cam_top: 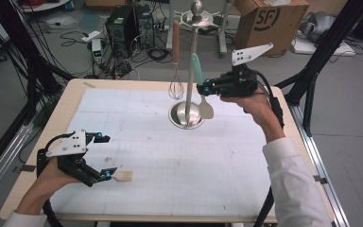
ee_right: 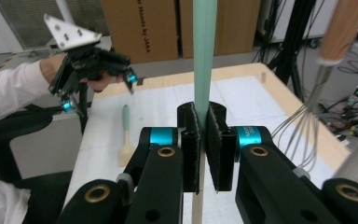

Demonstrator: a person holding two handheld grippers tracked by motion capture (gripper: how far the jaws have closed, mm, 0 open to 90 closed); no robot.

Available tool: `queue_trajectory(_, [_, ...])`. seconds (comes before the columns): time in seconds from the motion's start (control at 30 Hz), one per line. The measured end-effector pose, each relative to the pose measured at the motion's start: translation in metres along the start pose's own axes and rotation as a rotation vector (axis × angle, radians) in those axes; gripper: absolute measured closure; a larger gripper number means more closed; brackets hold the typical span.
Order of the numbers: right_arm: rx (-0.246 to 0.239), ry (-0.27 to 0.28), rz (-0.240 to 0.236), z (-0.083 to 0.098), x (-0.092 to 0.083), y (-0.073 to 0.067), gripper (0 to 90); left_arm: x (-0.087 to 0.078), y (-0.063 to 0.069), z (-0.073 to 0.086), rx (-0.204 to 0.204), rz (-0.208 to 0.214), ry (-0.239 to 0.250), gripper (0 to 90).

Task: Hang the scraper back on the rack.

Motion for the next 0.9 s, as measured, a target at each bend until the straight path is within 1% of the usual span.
queue_trajectory(0.03, [0.005,0.0,0.001,-0.002,-0.001,0.001,85.3,0.0,0.0,0.001,-0.006,0.001,0.005,1.7])
queue_trajectory(0.1, [0.007,-0.004,0.009,-0.006,-0.002,0.006,85.2,-0.002,0.001,0.004,-0.004,0.002,0.0,1.7])
queue_trajectory(0.23, [0.017,-0.02,0.011,-0.011,-0.001,0.016,85.3,-0.005,0.006,0.01,-0.03,-0.003,0.011,1.7])
queue_trajectory(0.33, [0.02,-0.013,0.017,-0.014,-0.002,0.023,85.2,-0.006,0.008,0.017,-0.04,-0.002,0.02,1.7])
queue_trajectory(0.47, [0.032,-0.022,0.029,-0.019,-0.003,0.032,85.3,-0.004,0.006,0.026,-0.056,-0.009,0.012,1.7])
queue_trajectory(0.57, [0.026,-0.025,0.03,-0.022,-0.002,0.038,85.2,-0.002,0.005,0.03,-0.055,-0.009,0.001,1.7])
queue_trajectory(0.63, [0.041,-0.028,0.035,-0.023,-0.002,0.043,85.3,-0.001,0.005,0.031,-0.062,-0.006,0.006,1.7])
queue_trajectory(0.67, [0.041,-0.027,0.034,-0.024,-0.001,0.044,85.2,0.0,0.004,0.032,-0.056,-0.006,0.006,1.7])
queue_trajectory(0.7, [0.039,-0.031,0.036,-0.024,-0.001,0.045,85.2,0.001,0.003,0.032,-0.059,-0.004,0.007,1.7])
queue_trajectory(0.73, [0.038,-0.029,0.035,-0.024,-0.001,0.047,85.2,0.001,0.002,0.033,-0.068,0.002,-0.001,1.7])
queue_trajectory(0.8, [0.047,-0.027,0.041,-0.024,-0.001,0.05,85.2,0.002,0.001,0.034,-0.071,-0.004,-0.005,1.7])
queue_trajectory(0.83, [0.039,-0.024,0.042,-0.024,-0.001,0.051,85.2,0.002,0.001,0.034,-0.076,-0.003,-0.005,1.6])
queue_trajectory(0.87, [0.039,-0.028,0.043,-0.024,-0.001,0.053,85.2,0.002,0.001,0.035,-0.07,-0.005,-0.008,1.7])
queue_trajectory(0.9, [0.048,-0.034,0.043,-0.024,-0.001,0.054,85.2,0.002,0.001,0.035,-0.073,-0.005,-0.01,1.7])
Point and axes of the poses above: each handheld gripper's, and its own axes: x roughly forward along the jaws, z roughly out of its underside, y roughly to its right, the point moved 2 cm from there along x, roughly forward along the jaws, and after that the axes turned 3 degrees about z, right-handed, at the moved point
